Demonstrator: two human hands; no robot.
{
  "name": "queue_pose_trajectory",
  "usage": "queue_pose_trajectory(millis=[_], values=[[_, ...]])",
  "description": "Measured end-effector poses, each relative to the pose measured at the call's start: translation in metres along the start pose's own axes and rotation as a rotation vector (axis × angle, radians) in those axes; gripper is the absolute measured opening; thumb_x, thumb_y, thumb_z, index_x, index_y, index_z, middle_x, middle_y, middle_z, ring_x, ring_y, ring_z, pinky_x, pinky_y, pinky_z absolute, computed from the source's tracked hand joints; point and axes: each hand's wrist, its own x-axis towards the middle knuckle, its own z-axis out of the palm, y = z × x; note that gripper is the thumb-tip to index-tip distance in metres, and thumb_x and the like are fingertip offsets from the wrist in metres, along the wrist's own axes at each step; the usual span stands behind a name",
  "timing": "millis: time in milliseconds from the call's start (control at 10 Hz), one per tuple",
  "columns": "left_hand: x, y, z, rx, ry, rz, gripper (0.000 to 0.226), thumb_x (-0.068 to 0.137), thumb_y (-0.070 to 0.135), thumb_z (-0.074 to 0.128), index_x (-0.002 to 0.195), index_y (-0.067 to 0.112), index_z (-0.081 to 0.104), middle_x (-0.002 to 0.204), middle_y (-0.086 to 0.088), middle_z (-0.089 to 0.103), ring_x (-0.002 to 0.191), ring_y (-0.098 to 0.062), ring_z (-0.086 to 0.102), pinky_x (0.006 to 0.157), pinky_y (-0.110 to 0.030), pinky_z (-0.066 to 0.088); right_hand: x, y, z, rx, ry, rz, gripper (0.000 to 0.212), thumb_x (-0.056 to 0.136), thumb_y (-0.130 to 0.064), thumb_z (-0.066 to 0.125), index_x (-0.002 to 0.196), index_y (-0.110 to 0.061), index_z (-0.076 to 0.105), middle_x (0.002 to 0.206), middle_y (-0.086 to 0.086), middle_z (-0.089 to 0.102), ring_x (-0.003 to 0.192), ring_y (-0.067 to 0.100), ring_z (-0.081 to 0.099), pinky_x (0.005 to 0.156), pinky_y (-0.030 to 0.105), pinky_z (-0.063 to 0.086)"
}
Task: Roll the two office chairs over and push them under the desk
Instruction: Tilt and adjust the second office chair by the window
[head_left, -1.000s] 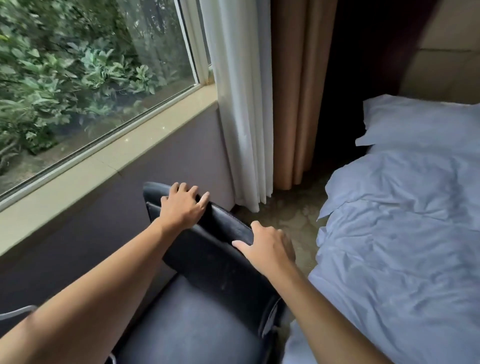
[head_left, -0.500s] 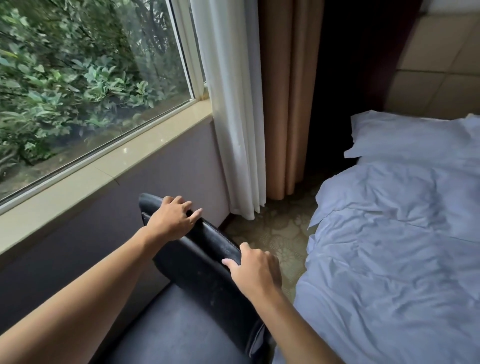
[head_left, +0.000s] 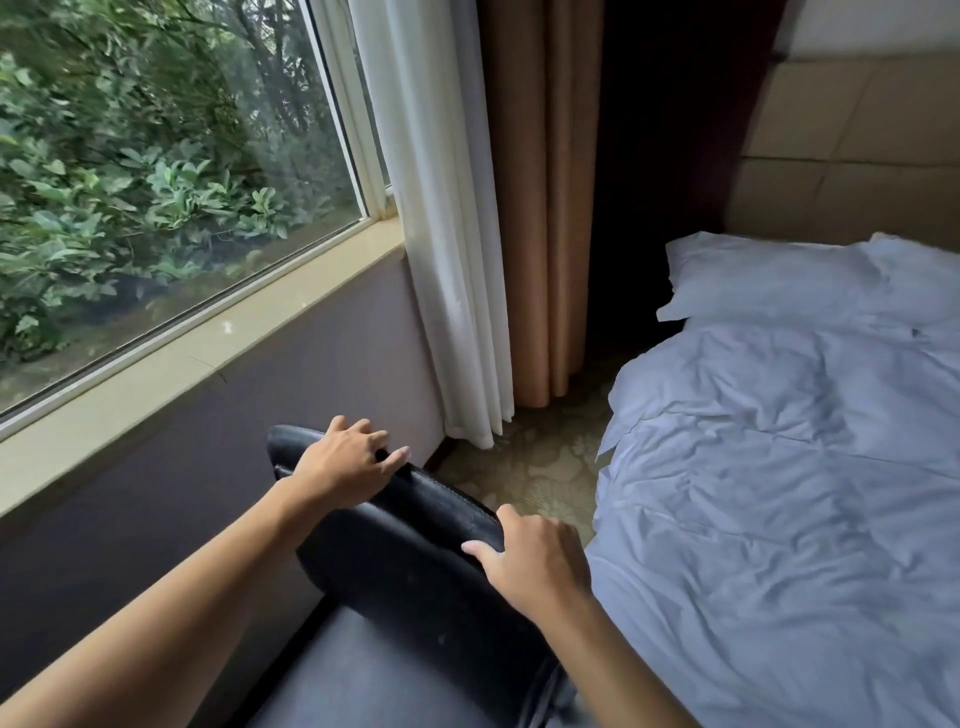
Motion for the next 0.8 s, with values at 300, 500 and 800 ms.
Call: queue_pose_trajectory(millis=[300,500,800], values=[[-0.065,-0.02,0.015,-0.091,0.034,-0.111,0.046,0.102,0.032,0.024,0.147,0.029,0.029,0.119,-0.004,0.055,0.111,-0.029,0.046,0.089,-0.039,0.032,-0.021,-0.04,-0.001,0.026,-0.028,-0.054,0.047,0.084,-0.07,0.046,0.085,-0.023,0.045,0.077,0.001,0.07,0.075,0.026,0.066,0.063,0.033,0.036],[-0.118,-0.023,0.043,-0.368,0.01,-0.345,0.051,0.099,0.047,0.029,0.134,0.021,0.053,0.137,-0.006,0.052,0.129,-0.028,0.039,0.107,-0.045,0.027,-0.062,-0.085,0.018,0.079,-0.106,-0.026,0.042,0.083,-0.068,0.046,0.081,-0.028,0.035,0.081,-0.001,0.069,0.078,0.027,0.066,0.062,0.034,0.036],[-0.221,-0.016,0.052,-0.799,0.069,-0.698,0.054,0.097,0.052,0.028,0.137,0.025,0.051,0.147,-0.007,0.042,0.136,-0.028,0.03,0.109,-0.05,0.026,-0.097,-0.117,0.017,0.058,-0.166,-0.149,0.044,0.082,-0.071,0.044,0.081,-0.027,0.038,0.075,-0.002,0.066,0.076,0.026,0.065,0.061,0.033,0.036]])
